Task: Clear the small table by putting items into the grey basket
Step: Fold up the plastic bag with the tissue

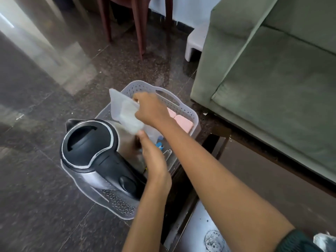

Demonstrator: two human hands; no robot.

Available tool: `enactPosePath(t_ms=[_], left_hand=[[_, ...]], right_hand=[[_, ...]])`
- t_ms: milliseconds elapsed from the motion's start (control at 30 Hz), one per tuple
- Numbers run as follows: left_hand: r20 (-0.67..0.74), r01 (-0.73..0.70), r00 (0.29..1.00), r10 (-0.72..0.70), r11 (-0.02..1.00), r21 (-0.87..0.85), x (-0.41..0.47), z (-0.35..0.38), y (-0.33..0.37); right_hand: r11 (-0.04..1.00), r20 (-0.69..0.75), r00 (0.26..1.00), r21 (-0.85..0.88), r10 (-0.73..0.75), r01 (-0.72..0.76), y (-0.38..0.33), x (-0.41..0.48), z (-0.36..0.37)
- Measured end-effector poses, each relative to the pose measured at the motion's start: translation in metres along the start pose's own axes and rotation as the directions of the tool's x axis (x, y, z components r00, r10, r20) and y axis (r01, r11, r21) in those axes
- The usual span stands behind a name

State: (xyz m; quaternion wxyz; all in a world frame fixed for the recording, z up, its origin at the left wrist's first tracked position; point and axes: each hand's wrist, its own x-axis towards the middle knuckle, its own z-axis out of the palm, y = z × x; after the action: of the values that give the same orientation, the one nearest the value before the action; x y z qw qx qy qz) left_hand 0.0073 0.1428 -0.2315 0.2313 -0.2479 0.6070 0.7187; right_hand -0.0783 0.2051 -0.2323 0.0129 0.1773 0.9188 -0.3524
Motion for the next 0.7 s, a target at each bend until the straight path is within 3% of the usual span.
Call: enactPosePath(t_ms=[267, 433, 567, 700], left_hand=[[0.02, 0.052, 0.999, -0.051, 0.993, -0.102, 0.004, 0.004, 0.007], [-0.006, 0.021, 1.0, -0.021, 0.997, -0.073, 0.005, 0.0, 0.002], [-0.073, -0.084, 0.994, 0.081, 0.996, -0.037, 0.002, 0.002, 0.004], [0.046, -0.153, 0.987, 0.153, 0.988, 0.01, -0.015, 0.01, -0.014]], right_hand=[[0.984, 0.115, 0.989, -0.16, 0.091, -0.071, 0.0, 0.0, 0.03], [0.992, 0.152, 0.984, -0.096, 0.097, -0.083, 0.006, -0.006, 0.03], [0.993, -0.011, 0.996, 0.083, 0.088, -0.087, 0.009, -0.028, 0.004], [0.984, -0.212, 0.969, 0.154, 0.125, -0.093, 0.03, -0.076, -0.03]])
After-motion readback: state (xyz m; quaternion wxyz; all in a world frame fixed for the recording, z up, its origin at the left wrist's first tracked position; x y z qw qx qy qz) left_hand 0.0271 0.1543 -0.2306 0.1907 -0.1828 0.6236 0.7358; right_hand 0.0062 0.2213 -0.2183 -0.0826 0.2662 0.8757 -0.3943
